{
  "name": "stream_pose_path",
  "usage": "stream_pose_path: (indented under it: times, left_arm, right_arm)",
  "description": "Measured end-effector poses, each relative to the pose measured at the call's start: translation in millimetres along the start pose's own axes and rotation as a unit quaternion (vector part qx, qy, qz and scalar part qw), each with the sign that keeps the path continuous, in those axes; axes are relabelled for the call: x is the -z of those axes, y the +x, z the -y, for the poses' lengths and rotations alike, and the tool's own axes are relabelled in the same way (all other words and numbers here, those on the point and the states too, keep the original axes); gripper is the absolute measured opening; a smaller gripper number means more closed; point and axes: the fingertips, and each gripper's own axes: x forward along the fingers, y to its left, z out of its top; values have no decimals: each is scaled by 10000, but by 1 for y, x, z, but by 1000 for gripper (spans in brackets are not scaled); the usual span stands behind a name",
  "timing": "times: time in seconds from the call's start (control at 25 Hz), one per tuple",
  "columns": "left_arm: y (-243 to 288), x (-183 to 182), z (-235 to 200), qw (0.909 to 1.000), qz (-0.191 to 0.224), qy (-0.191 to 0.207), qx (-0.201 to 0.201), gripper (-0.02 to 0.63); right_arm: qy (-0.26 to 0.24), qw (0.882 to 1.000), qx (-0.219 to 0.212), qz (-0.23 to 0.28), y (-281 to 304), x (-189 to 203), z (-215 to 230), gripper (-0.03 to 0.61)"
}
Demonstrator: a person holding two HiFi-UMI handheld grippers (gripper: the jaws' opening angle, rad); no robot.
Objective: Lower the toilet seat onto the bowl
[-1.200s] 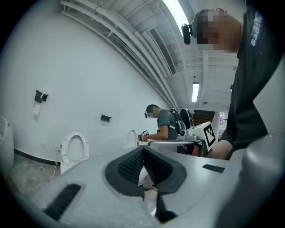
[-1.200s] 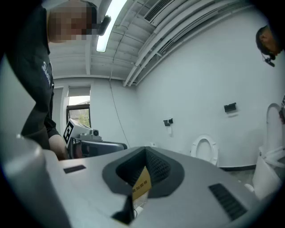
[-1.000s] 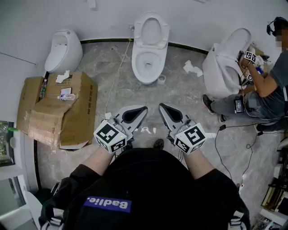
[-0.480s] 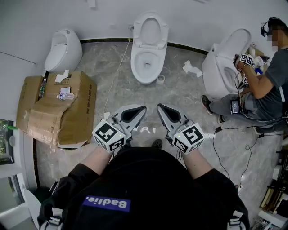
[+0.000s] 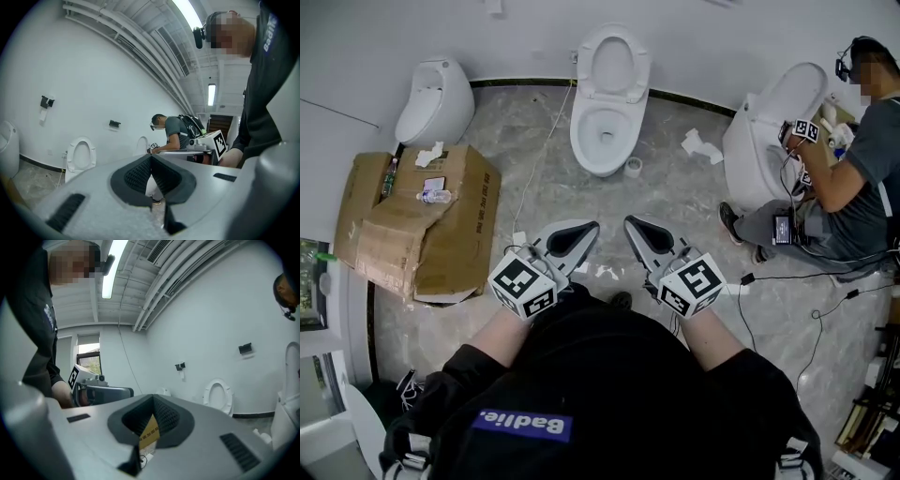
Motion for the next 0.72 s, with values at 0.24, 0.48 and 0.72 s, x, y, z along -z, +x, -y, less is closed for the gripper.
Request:
stream_pose_path:
  times: [0.24, 0.48, 0.72]
  left_arm:
    - [10, -19, -32, 9997, 161, 95, -136, 15]
    - [28, -32, -92, 9996, 143, 243, 10, 15]
    - [47, -54, -150, 9988, 182, 371, 265, 15]
  right_arm:
    - [-85, 10000, 7, -36, 12, -6, 18, 26]
    - [-134, 9996, 236, -60, 59, -14, 46, 26]
    - [-176, 9989, 430, -101, 115, -30, 74, 26]
